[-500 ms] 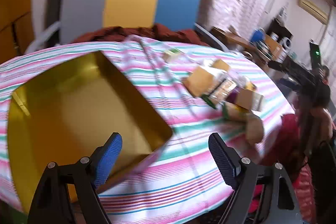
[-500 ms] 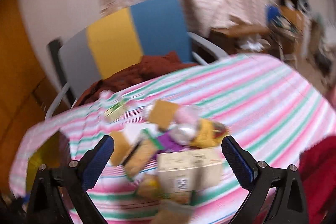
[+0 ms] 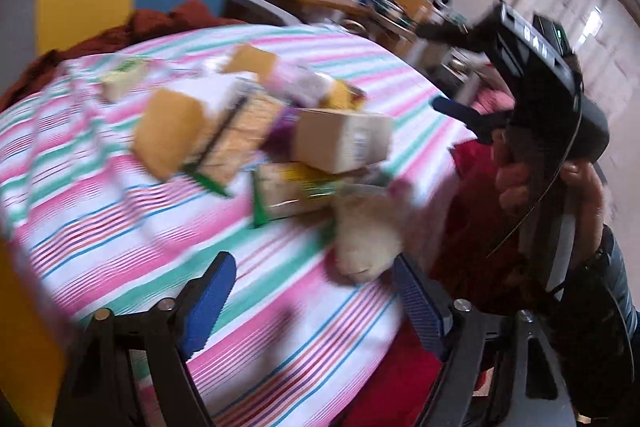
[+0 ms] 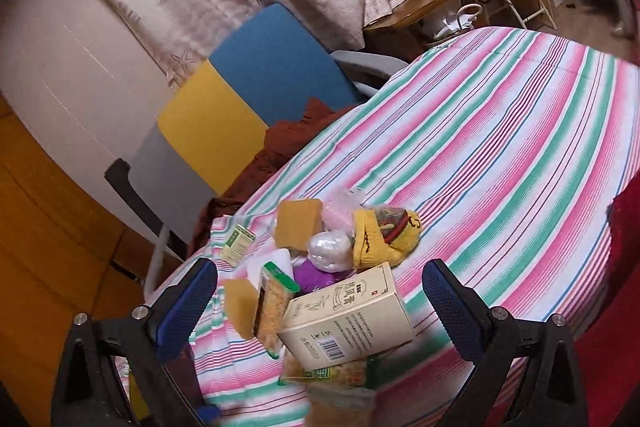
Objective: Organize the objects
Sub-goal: 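Grasp the beige knit sock with the left gripper while the right grasps the cream box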
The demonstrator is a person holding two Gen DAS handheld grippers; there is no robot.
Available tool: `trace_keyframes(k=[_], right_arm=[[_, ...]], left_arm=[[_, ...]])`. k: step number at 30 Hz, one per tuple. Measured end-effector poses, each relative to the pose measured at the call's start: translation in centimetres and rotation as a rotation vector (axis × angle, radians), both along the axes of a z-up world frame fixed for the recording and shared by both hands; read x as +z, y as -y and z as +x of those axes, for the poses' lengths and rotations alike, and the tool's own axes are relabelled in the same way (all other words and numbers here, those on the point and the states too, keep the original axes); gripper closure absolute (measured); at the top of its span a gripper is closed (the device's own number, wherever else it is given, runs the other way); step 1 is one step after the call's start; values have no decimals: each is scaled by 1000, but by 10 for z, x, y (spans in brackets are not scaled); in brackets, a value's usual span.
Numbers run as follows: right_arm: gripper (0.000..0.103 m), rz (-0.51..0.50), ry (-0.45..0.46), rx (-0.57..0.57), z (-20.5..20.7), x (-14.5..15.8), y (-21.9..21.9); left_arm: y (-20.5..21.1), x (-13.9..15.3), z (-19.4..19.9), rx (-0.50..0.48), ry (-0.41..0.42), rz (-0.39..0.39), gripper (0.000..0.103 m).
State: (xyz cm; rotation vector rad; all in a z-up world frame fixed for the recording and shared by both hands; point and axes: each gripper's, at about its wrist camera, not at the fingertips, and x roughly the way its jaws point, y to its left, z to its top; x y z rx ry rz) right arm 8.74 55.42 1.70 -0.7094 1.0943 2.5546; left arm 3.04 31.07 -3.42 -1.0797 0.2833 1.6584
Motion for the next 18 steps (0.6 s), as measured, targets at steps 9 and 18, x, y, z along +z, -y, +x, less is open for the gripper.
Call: trace_keyframes(k=[9, 18], right_arm=[[0, -52, -36, 28, 2, -5, -7], [0, -91, 1, 36, -3, -13, -12]], left_arm=[[-62, -29, 10, -100, 71, -55, 26], [-76, -50, 19, -132, 21, -88, 39]])
